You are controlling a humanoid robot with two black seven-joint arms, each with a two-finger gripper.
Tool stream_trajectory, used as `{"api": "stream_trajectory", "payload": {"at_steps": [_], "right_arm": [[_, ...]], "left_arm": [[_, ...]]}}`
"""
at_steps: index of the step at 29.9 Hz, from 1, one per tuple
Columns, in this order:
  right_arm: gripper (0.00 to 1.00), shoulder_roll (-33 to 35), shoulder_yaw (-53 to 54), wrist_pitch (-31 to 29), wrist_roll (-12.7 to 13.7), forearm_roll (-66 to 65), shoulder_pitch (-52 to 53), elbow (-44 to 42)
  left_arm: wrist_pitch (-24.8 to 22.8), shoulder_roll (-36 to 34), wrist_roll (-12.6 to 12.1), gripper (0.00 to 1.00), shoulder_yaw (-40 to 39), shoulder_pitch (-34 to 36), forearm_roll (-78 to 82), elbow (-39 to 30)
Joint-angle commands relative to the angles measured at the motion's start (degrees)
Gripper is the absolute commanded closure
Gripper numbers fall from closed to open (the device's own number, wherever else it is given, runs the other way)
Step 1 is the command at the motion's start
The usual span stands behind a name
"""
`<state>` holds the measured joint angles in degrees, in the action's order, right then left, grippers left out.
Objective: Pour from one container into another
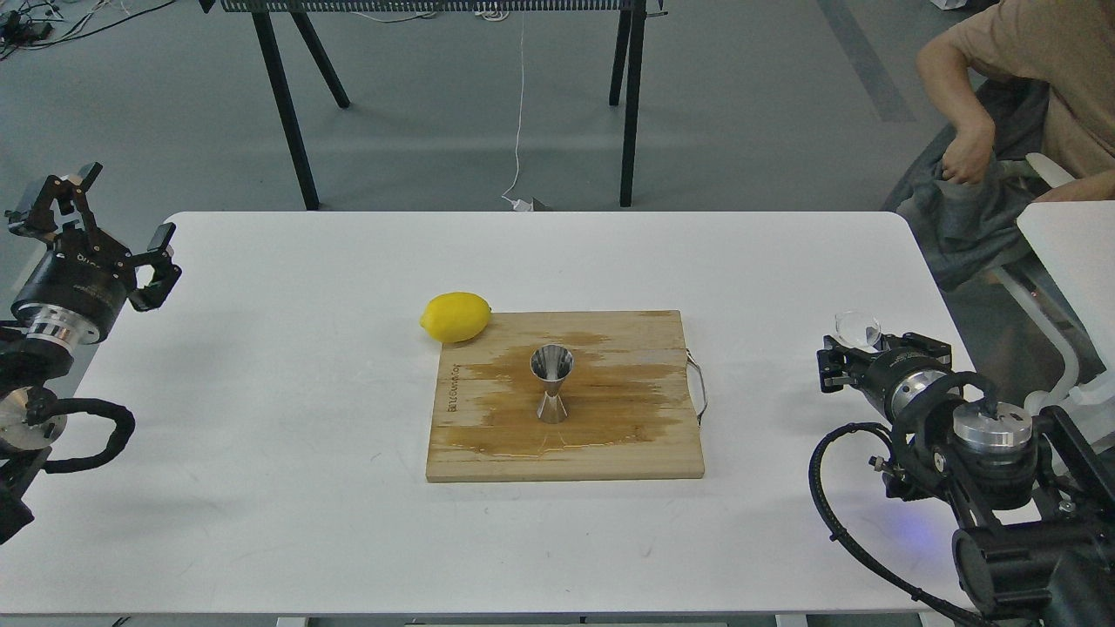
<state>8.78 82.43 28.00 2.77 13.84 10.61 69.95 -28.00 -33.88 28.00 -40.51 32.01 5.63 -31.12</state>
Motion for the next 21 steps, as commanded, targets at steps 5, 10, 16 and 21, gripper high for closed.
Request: {"api": "stream_trajectory", "payload": {"at_steps": [5, 10, 16, 21], "right_arm": [[0.58, -1.2, -0.3, 0.0, 0.8, 0.1, 0.4, -4.4], [0.57, -1.9, -0.3, 0.0, 1.1, 0.1, 0.5, -5.5], [0.47, -1.9, -0.4, 0.0, 1.1, 0.1, 0.5, -5.5], [0.42, -1.8, -0.4, 0.0, 1.1, 0.1, 0.5, -5.4]], "left_arm": [[0.0, 0.2, 0.0, 0.01, 0.0, 0.0, 0.0, 0.0], [0.0, 0.2, 0.0, 0.01, 0.0, 0.0, 0.0, 0.0], [0.0, 0.2, 0.0, 0.01, 0.0, 0.0, 0.0, 0.0], [0.0, 0.2, 0.0, 0.01, 0.0, 0.0, 0.0, 0.0]]}}
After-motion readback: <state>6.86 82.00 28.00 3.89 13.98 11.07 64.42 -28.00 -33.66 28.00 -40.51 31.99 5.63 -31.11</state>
